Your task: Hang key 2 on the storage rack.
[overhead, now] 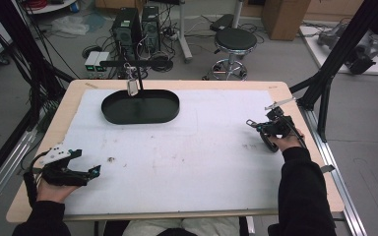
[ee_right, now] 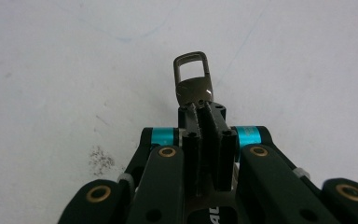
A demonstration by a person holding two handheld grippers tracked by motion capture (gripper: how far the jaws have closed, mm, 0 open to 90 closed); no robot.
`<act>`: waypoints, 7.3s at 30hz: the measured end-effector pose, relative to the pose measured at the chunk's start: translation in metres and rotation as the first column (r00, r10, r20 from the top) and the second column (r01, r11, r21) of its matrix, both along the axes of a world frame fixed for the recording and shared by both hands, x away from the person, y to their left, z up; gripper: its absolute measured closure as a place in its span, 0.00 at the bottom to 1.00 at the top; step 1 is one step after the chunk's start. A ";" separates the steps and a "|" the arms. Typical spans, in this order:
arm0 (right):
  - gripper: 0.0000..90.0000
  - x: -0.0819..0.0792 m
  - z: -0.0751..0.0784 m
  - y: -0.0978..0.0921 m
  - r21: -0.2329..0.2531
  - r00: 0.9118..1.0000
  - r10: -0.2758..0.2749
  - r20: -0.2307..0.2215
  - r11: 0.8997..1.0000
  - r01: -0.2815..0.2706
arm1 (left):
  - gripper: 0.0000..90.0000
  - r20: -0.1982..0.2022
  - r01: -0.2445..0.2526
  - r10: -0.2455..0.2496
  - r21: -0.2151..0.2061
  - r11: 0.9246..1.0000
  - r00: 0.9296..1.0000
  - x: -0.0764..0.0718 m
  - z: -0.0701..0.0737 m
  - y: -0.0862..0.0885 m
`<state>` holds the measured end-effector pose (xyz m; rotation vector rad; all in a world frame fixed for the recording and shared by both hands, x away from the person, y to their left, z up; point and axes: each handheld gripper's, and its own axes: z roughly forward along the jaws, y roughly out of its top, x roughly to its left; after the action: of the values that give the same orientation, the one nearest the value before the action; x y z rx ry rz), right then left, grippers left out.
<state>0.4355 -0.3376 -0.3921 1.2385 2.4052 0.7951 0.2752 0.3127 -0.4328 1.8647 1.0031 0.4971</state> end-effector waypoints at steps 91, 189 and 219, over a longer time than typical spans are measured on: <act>0.95 0.089 0.152 0.248 0.087 0.943 0.310 0.124 0.943 -0.321 | 0.02 -0.012 0.065 -0.065 -0.018 0.998 0.998 0.004 -0.004 -0.005; 0.01 0.066 0.086 0.199 0.193 0.974 0.140 0.177 0.966 -0.174 | 0.02 -0.007 0.077 -0.077 -0.017 0.997 0.997 0.006 -0.003 -0.010; 0.01 0.000 0.050 0.109 0.313 0.977 0.059 0.203 0.942 -0.121 | 0.02 -0.022 0.082 -0.083 -0.014 0.997 0.996 0.006 -0.005 -0.012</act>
<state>0.4358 -0.2282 -0.3425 1.1070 2.2492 1.3181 0.2817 0.3009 -0.4375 1.8958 0.9377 0.4208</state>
